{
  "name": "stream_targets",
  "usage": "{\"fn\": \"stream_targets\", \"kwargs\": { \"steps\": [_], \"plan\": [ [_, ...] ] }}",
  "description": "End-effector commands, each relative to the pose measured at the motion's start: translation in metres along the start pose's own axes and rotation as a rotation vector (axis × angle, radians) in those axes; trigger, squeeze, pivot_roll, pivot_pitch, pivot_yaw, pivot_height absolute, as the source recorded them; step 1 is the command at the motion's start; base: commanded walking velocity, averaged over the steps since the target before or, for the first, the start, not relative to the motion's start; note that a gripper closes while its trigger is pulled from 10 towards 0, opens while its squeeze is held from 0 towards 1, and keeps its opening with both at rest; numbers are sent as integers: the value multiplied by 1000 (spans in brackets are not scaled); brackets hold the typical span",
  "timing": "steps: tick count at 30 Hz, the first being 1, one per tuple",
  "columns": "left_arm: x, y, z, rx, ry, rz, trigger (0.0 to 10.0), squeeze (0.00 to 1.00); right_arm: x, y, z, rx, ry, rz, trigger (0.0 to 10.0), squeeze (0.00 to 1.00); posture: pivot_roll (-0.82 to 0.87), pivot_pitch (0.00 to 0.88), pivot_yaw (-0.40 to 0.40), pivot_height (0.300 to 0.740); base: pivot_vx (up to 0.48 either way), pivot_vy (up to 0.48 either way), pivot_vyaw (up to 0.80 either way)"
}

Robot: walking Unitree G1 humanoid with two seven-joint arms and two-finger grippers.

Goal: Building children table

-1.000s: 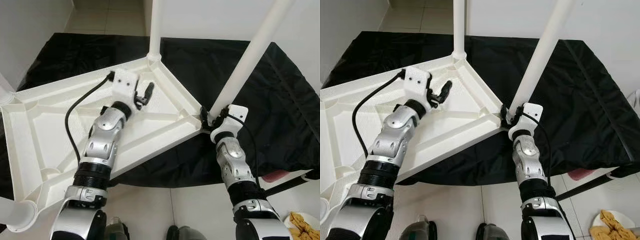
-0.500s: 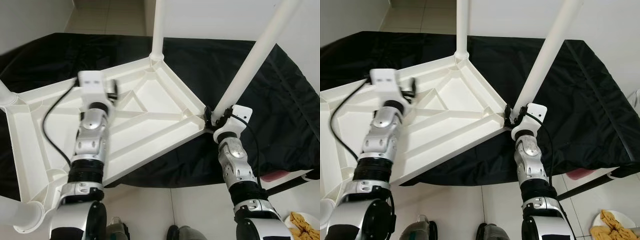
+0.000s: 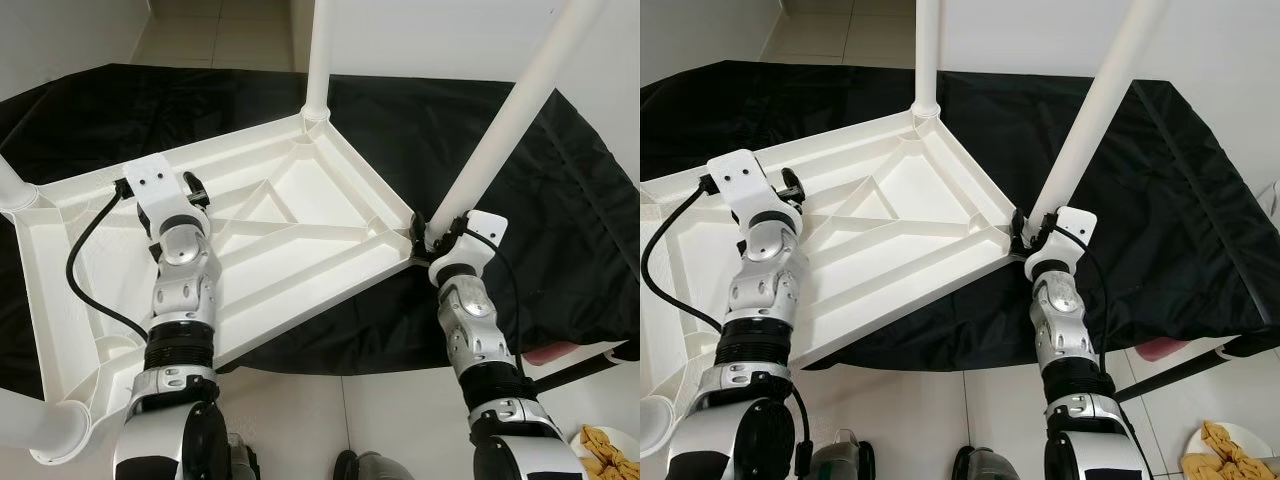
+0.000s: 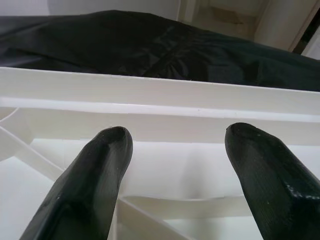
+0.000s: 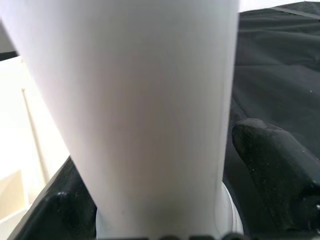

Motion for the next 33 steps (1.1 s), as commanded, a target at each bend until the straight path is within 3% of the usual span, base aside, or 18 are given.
{"fn": "stream_targets", "kwargs": {
  "steps": [1, 6, 8, 9, 14, 20, 29, 33],
  "plan": [
    [2, 6, 15, -197, -31, 28, 10000, 0, -9, 7, 10, -13, -4, -30, 10000, 0, 62, 89, -36, 740, 0, 0, 0],
    [3, 15, 16, -253, -65, 59, 10000, 0, -9, 9, 9, 20, -8, -24, 10000, 0, 72, 87, -49, 740, 0, 0, 0],
    [7, 18, 10, -250, -72, 87, 10000, 0, -8, 10, 6, 42, -3, -16, 10000, 0, 70, 85, -51, 740, 0, 0, 0],
    [6, 19, 8, -265, -33, 79, 10000, 0, -8, 11, 4, 61, 2, -9, 10000, 0, 67, 84, -46, 740, 0, 0, 0],
    [3, 20, 4, -265, -27, 69, 10000, 0, -7, 13, -1, 98, 11, 9, 10000, 0, 52, 83, -32, 740, 0, 0, 0],
    [1, 21, 1, -274, -164, 87, 10000, 0, 3, 13, 0, 144, 13, 65, 10000, 0, 43, 81, -22, 740, 0, 0, 0],
    [3, 29, 7, -355, -162, 74, 10000, 0, 12, 10, 1, 189, 21, 92, 10000, 0, 41, 81, -31, 740, 0, 0, 0],
    [1, 39, 15, -403, -173, 63, 10000, 0, 19, 9, -6, 214, 48, 120, 10000, 0, 39, 80, -37, 740, 0, 0, 0]
  ]
}}
Point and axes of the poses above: a point about 5 cm out from each wrist's last joint towards the gripper, its own y axis pointing back from the gripper into the wrist, its own x axis along the axis of the wrist's last joint, z = x × y, the point moved 1 cm from there along -y, pointing out of the wrist towards the gripper, and after that the axes turned 3 degrees about y, right-handed, at the moved point
